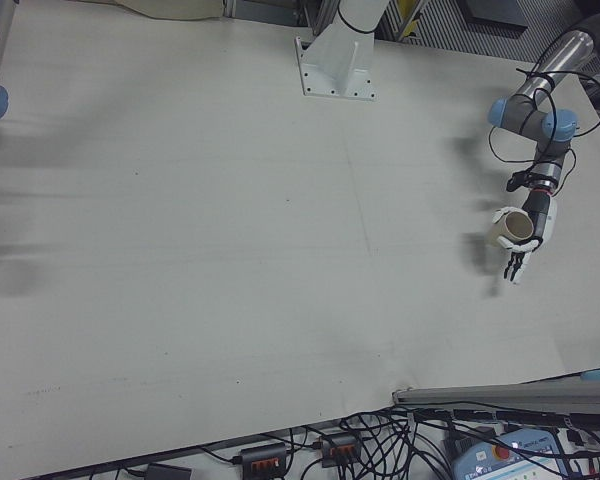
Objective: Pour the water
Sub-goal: 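Lift the beige cup with the left hand toward the table center, then grasp the white paper cup with the right hand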
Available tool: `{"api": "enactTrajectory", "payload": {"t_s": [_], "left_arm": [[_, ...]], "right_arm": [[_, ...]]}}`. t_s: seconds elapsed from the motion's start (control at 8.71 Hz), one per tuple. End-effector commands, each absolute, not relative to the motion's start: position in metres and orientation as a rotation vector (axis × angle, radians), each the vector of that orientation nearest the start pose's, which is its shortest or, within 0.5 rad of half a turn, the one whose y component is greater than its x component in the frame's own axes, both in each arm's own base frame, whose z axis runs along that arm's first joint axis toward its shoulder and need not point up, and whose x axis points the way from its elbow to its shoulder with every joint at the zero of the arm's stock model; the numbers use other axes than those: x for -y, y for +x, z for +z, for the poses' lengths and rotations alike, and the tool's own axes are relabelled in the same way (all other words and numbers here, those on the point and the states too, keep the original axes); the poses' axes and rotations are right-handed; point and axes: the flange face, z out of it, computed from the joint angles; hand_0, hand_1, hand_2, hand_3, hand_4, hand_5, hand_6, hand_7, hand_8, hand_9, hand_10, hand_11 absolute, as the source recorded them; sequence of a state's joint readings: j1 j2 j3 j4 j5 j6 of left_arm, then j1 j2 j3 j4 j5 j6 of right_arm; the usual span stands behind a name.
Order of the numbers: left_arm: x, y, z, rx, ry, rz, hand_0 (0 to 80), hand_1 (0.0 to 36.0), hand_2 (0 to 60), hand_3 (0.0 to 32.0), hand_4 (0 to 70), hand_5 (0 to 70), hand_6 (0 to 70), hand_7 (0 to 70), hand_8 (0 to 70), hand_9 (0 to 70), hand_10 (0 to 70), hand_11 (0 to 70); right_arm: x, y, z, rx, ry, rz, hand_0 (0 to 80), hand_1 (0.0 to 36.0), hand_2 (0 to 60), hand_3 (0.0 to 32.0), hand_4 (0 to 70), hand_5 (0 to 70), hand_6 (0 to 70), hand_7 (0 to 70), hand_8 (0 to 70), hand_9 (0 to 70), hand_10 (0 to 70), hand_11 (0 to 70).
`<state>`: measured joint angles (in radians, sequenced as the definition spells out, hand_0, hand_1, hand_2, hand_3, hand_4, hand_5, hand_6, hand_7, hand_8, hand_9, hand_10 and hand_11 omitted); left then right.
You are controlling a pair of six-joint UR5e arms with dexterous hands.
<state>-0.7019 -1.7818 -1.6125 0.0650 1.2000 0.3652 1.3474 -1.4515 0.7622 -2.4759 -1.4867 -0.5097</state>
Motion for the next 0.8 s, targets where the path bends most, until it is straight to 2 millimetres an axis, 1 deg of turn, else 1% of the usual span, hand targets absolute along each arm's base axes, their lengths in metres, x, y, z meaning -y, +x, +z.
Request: {"api": "enactTrajectory", "payload": {"t_s": [0.0, 0.23, 0.34, 0.46, 0.57, 0.69], "left_arm": [[0.503, 0.332, 0.563, -2.078, -0.202, -1.620, 60.0, 32.1, 60.0, 0.0, 70.0, 70.0, 5.1, 10.6, 3.1, 2.3, 4.3, 7.8], [0.503, 0.332, 0.566, -2.078, -0.202, -1.620, 60.1, 31.8, 60.0, 0.0, 70.0, 70.0, 4.9, 10.4, 3.1, 2.2, 4.2, 7.7], [0.503, 0.332, 0.565, -2.081, -0.204, -1.618, 60.0, 31.7, 60.0, 0.0, 70.0, 70.0, 4.8, 10.3, 3.1, 2.2, 4.2, 7.7], [0.502, 0.331, 0.568, -2.081, -0.205, -1.619, 59.9, 31.4, 60.0, 0.0, 70.0, 70.0, 4.8, 10.3, 3.1, 2.2, 4.2, 7.5], [0.501, 0.329, 0.571, -2.080, -0.206, -1.621, 59.7, 31.3, 60.0, 0.0, 70.0, 70.0, 4.9, 10.3, 3.0, 2.2, 4.2, 7.6], [0.499, 0.328, 0.574, -2.081, -0.205, -1.619, 59.9, 31.3, 60.0, 0.0, 70.0, 70.0, 5.0, 10.4, 3.0, 2.3, 4.2, 7.6]], "right_arm": [[0.474, -0.001, 0.935, -2.587, -0.486, -2.521, 49.3, 10.5, 0.0, 0.0, 7.8, 13.9, 12.5, 17.8, 11.2, 13.0, 0.0, 0.0], [0.474, -0.008, 0.935, -2.602, -0.472, -2.524, 49.4, 10.4, 0.0, 0.0, 5.7, 13.0, 11.4, 16.6, 11.1, 12.7, 0.0, 0.0], [0.476, -0.012, 0.934, -2.610, -0.465, -2.521, 49.3, 10.3, 0.0, 0.0, 5.7, 13.0, 11.5, 16.8, 11.8, 13.3, 0.0, 0.0], [0.478, -0.012, 0.933, -2.608, -0.464, -2.517, 50.5, 11.6, 0.0, 0.0, 6.7, 13.8, 12.5, 17.9, 12.9, 14.9, 0.0, 0.0], [0.478, -0.012, 0.933, -2.607, -0.460, -2.514, 54.2, 15.3, 0.0, 0.0, 12.3, 16.0, 16.2, 21.4, 16.8, 20.7, 1.9, 4.3], [0.477, -0.010, 0.933, -2.597, -0.462, -2.514, 66.9, 22.1, 8.0, 0.0, 40.1, 30.5, 40.6, 43.2, 41.7, 54.6, 25.7, 38.7]]}}
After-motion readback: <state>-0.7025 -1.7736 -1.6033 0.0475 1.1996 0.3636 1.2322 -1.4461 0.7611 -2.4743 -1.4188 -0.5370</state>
